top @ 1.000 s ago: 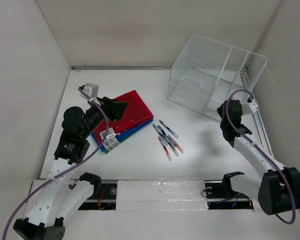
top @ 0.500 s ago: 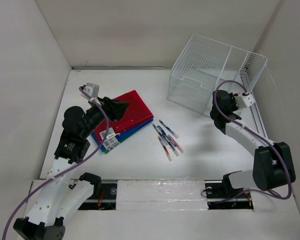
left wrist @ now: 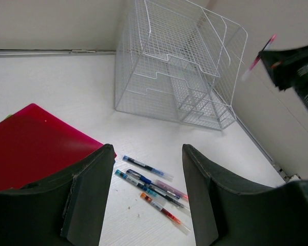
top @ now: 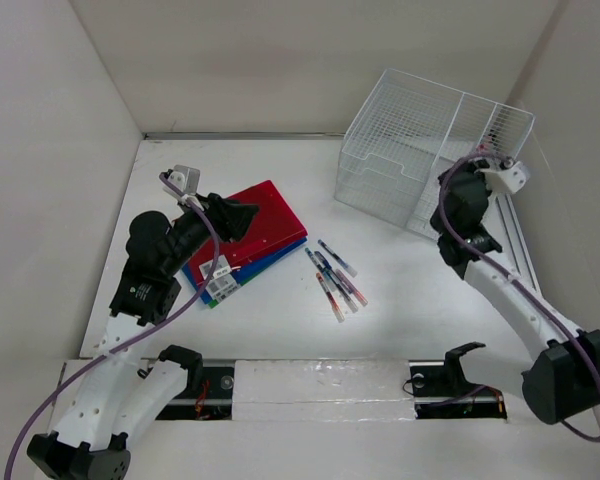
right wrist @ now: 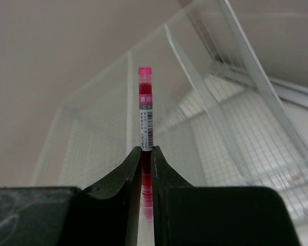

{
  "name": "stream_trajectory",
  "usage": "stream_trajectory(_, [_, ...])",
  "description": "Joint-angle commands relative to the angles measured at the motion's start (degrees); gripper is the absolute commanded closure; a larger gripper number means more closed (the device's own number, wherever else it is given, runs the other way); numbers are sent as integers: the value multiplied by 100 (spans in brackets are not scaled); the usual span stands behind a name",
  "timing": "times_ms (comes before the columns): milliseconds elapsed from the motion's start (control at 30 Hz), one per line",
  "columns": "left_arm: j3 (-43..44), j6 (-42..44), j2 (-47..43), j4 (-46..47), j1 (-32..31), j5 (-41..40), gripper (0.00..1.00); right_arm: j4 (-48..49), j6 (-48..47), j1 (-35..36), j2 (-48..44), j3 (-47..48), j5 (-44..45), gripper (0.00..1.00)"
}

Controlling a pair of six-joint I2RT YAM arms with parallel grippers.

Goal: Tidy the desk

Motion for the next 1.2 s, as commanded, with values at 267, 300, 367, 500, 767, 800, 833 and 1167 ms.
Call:
stream_trajectory(267, [31,63,-85,217,36,-120,48,-705,-792,-533,2377,3452,-2638,100])
stream_trajectory(300, [31,63,-111,226,36,-111,48,-819,-730,-534,2526,3636,-2951,100])
stream_trajectory(367, [14,80,-137,235,36,-146,48,-1012,-668,-682,2894,4136,-3330,100])
stream_trajectory(500, [31,98,-164,208,36,-190,48,-1067,-388,-815,3073,4394,-3674,51])
stream_trajectory(767, [22,80,-111,243,36,-111,48,-820,-256,-938,1967,3202,-4483,42])
stream_trajectory(800, [22,80,-102,243,36,-120,48,-585,-151,-747,1756,2868,-4710,71])
stream_trajectory(833, [22,72,-59,226,36,-137,48,-182,-89,-449,1145,1760,-4782,94])
stream_trajectory(1167, [13,36,-41,305,36,3,48,-940,-702,1706,690,-361,-4475,82])
